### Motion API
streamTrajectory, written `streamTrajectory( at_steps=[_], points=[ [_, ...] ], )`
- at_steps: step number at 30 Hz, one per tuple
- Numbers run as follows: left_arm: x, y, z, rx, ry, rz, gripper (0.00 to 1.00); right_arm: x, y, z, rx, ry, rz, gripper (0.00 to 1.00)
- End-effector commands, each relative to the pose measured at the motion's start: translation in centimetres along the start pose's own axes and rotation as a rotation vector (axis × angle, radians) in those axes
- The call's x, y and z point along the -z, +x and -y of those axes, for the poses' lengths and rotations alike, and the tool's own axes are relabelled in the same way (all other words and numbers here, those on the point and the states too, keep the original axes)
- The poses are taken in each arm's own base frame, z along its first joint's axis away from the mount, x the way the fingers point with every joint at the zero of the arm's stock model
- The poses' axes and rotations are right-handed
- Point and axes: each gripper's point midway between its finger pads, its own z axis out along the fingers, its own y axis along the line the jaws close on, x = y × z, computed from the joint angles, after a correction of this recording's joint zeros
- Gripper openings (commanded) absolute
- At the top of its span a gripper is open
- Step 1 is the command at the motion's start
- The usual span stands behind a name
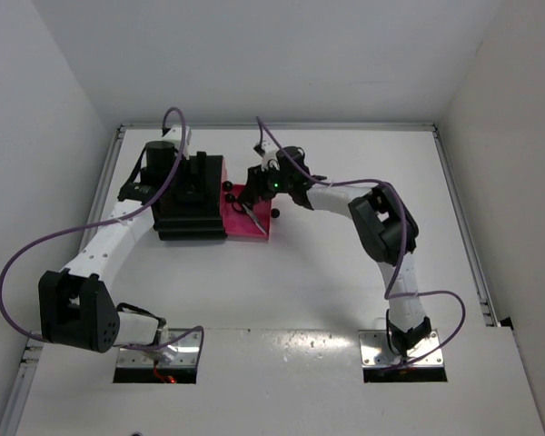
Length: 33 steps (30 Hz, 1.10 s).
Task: Sort the tools into containers
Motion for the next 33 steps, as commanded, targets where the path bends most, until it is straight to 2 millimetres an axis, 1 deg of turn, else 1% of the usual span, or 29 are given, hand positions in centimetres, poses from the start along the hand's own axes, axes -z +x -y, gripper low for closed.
streamTrajectory(
  at_steps=[1, 2, 3, 4, 5, 6, 7, 8, 10, 11, 12, 13, 14, 15, 17, 18, 20, 21, 23, 24, 26, 27, 29, 30, 31, 32, 33],
  points=[
    [-0.2, 1.4, -1.0, -0.012, -0.032, -0.064, 1.00, 3.9, -7.2, -2.5, -0.023, -0.057, 0.147, 0.51],
    [-0.2, 1.4, -1.0, -0.021, -0.031, -0.064, 1.00, 5.5, -8.2, -2.0, -0.039, -0.053, 0.171, 0.51],
    [0.0, 1.1, -1.0, -0.020, -0.031, -0.053, 1.00, 6.5, -8.5, -2.1, -0.076, -0.065, 0.170, 0.51],
    [0.0, 1.1, -1.0, -0.020, -0.031, -0.053, 1.00, 7.3, -8.2, -1.7, -0.101, -0.066, 0.164, 0.51],
    [0.3, 0.8, -1.0, -0.019, -0.031, -0.043, 1.00, 9.1, -9.3, -1.3, -0.112, -0.079, 0.187, 0.51],
    [0.3, 0.8, -0.8, -0.019, -0.018, -0.043, 1.00, 9.8, -9.0, -0.9, -0.149, -0.087, 0.180, 0.51],
    [0.3, 0.8, -0.8, -0.019, -0.018, -0.043, 1.00, 10.6, -9.5, -0.7, -0.164, -0.103, 0.185, 0.51],
    [0.3, 0.8, -0.7, -0.019, -0.009, -0.044, 1.00, 11.5, -8.8, 0.8, -0.217, -0.089, 0.165, 0.51],
    [0.3, 0.8, -0.7, -0.019, -0.009, -0.044, 1.00, 12.5, -7.9, 1.0, -0.309, -0.130, 0.124, 0.51],
    [0.6, 0.6, -0.7, -0.018, -0.009, -0.034, 1.00, 12.8, -7.0, 1.0, -0.349, -0.168, 0.093, 0.51],
    [0.5, 1.0, -0.7, -0.019, -0.009, -0.043, 1.00, 13.5, -6.7, 1.8, -0.389, -0.169, 0.096, 0.51],
    [0.5, 1.0, -0.7, -0.019, -0.009, -0.044, 1.00, 13.7, -4.9, 1.8, -0.461, -0.185, 0.061, 0.51],
    [0.5, 1.0, -0.7, -0.019, -0.009, -0.044, 1.00, 13.7, -4.0, 2.3, -0.486, -0.190, 0.053, 0.51],
    [0.5, 1.0, -0.7, -0.019, -0.009, -0.044, 1.00, 13.7, -2.3, 2.3, -0.525, -0.189, 0.023, 0.51],
    [0.5, 1.0, -0.8, -0.019, -0.018, -0.043, 1.00, 13.7, -1.0, 2.1, -0.556, -0.209, 0.002, 0.51],
    [0.7, 0.7, -0.9, -0.027, -0.018, -0.034, 1.00, 13.5, 0.5, 2.2, -0.590, -0.211, -0.020, 0.51],
    [0.7, 0.7, -0.9, -0.027, -0.018, -0.034, 1.00, 13.5, 1.5, 1.7, -0.655, -0.249, -0.042, 0.53],
    [0.7, 1.1, -0.9, -0.028, -0.018, -0.043, 1.00, 13.2, 2.5, 2.0, -0.674, -0.249, -0.044, 0.53],
    [0.7, 1.1, -0.9, -0.028, -0.018, -0.043, 1.00, 13.0, 3.3, 2.1, -0.694, -0.257, -0.059, 0.54],
    [0.7, 1.1, -0.9, -0.028, -0.018, -0.043, 1.00, 13.0, 3.3, 2.1, -0.695, -0.257, -0.059, 0.54],
    [0.7, 1.1, -0.9, -0.028, -0.018, -0.043, 1.00, 12.6, 4.5, 2.5, -0.716, -0.250, -0.076, 0.54],
    [0.7, 1.1, -0.9, -0.028, -0.018, -0.043, 1.00, 12.6, 4.4, 2.5, -0.725, -0.249, -0.077, 0.54],
    [0.7, 1.1, -0.9, -0.028, -0.018, -0.043, 1.00, 12.1, 5.3, 3.0, -0.751, -0.243, -0.091, 0.54],
    [0.7, 1.1, -0.9, -0.028, -0.018, -0.043, 1.00, 12.0, 5.5, 3.1, -0.766, -0.243, -0.093, 0.54],
    [0.7, 1.1, -0.9, -0.028, -0.018, -0.043, 1.00, 11.8, 5.1, 3.2, -0.760, -0.248, -0.082, 0.54],
    [0.7, 1.1, -0.9, -0.028, -0.018, -0.043, 1.00, 11.4, 5.3, 3.7, -0.767, -0.237, -0.081, 0.54],
    [0.7, 1.1, -0.9, -0.028, -0.018, -0.043, 1.00, 11.1, 5.6, 3.5, -0.773, -0.228, -0.091, 0.54]
  ],
)
